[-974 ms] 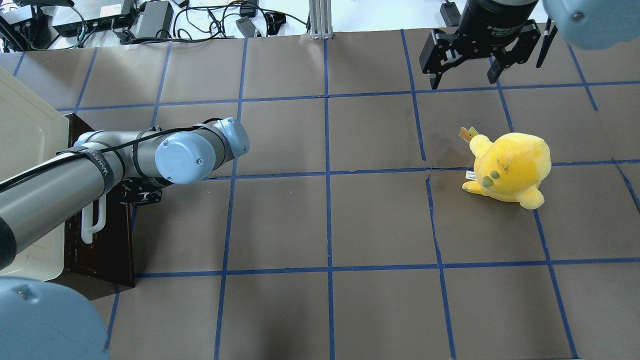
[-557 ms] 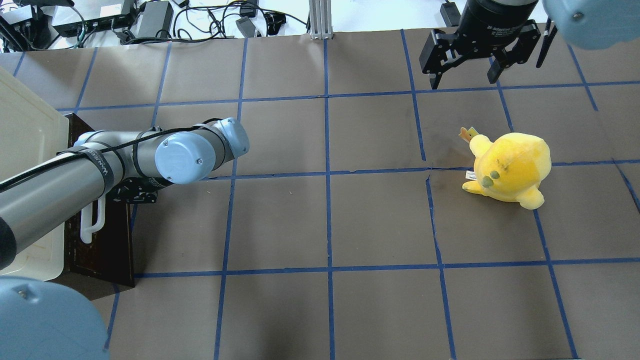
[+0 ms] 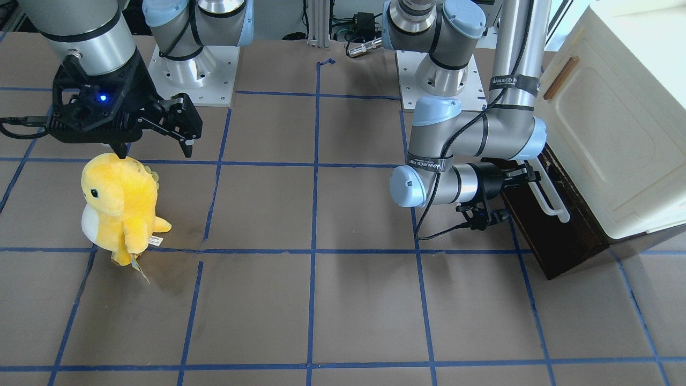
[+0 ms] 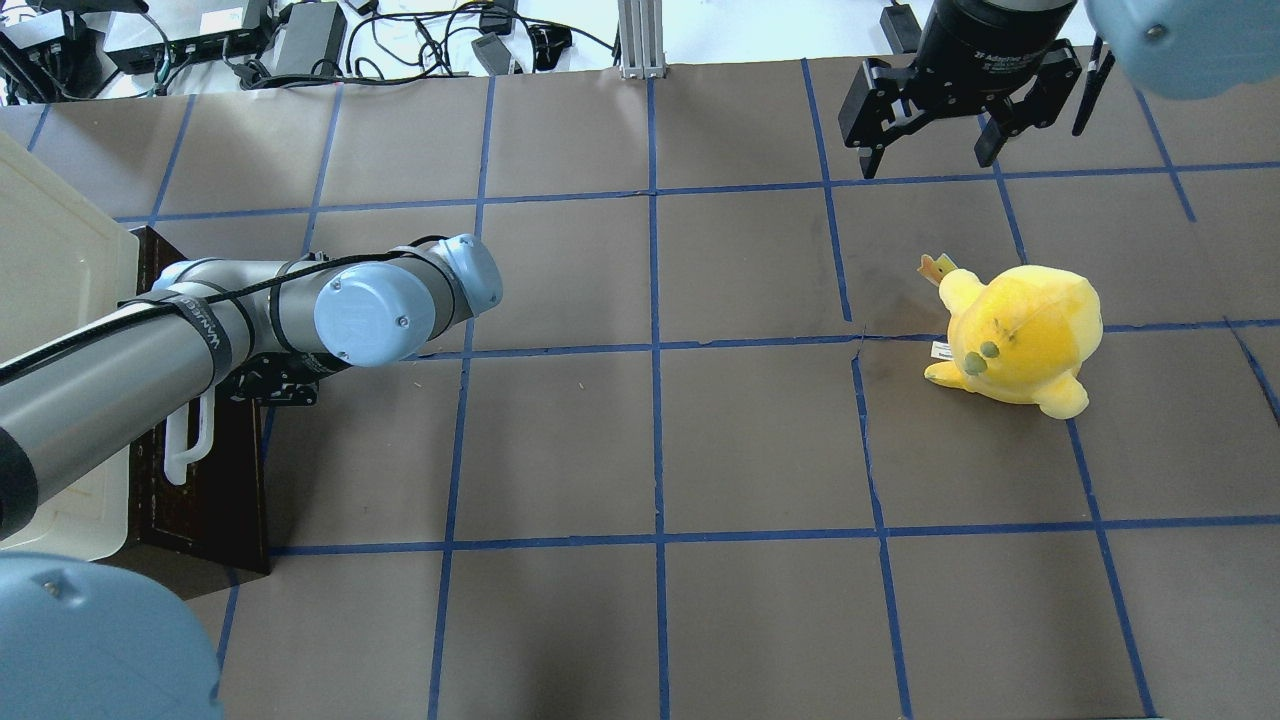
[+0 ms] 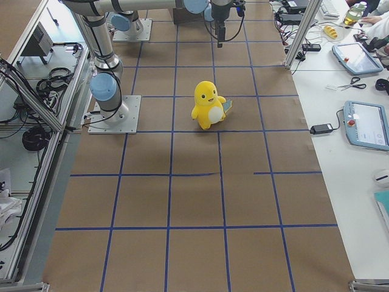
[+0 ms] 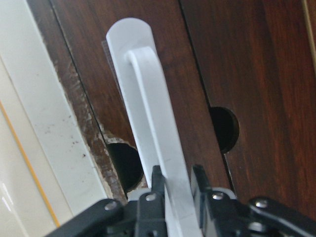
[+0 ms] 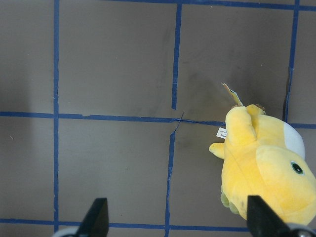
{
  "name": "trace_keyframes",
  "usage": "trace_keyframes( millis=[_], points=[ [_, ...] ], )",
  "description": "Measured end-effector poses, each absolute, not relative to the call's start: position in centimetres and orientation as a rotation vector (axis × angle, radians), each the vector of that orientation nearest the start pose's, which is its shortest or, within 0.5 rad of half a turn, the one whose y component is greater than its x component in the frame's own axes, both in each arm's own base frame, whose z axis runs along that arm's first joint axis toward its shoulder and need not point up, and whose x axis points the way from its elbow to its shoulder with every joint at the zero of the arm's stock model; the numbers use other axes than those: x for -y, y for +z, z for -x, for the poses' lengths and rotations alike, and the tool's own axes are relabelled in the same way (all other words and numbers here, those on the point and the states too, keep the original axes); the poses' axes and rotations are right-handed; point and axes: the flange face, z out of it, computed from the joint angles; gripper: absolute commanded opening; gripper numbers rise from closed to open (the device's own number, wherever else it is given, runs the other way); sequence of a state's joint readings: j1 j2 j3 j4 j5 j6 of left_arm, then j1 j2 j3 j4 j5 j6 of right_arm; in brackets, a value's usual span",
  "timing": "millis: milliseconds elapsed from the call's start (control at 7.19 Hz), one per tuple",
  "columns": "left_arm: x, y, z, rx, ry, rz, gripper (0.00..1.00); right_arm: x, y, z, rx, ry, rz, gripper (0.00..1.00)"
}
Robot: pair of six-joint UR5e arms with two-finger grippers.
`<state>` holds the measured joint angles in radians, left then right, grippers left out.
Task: Pull drawer sideways
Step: 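Close the left gripper around the white drawer handle, then pull the handle with the left gripper, sliding the drawer out of the cabinet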
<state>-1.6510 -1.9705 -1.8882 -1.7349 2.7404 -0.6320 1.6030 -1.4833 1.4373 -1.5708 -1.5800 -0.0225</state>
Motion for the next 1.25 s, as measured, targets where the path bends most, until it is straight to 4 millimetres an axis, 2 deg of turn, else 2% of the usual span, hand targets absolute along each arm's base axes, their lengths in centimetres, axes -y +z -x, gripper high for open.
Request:
trace_keyframes(
  millis=[417, 1252],
  points=[
    [48.9, 19.6, 8.6, -1.842, 0.362, -0.051, 0.27, 52.9, 50.9, -14.9, -3.149, -0.072, 0.085, 1.0],
    [49.0, 19.7, 11.1, -1.844, 0.325, -0.088, 0.27, 52.9, 50.9, -14.9, -3.149, -0.073, 0.086, 1.0]
  ],
)
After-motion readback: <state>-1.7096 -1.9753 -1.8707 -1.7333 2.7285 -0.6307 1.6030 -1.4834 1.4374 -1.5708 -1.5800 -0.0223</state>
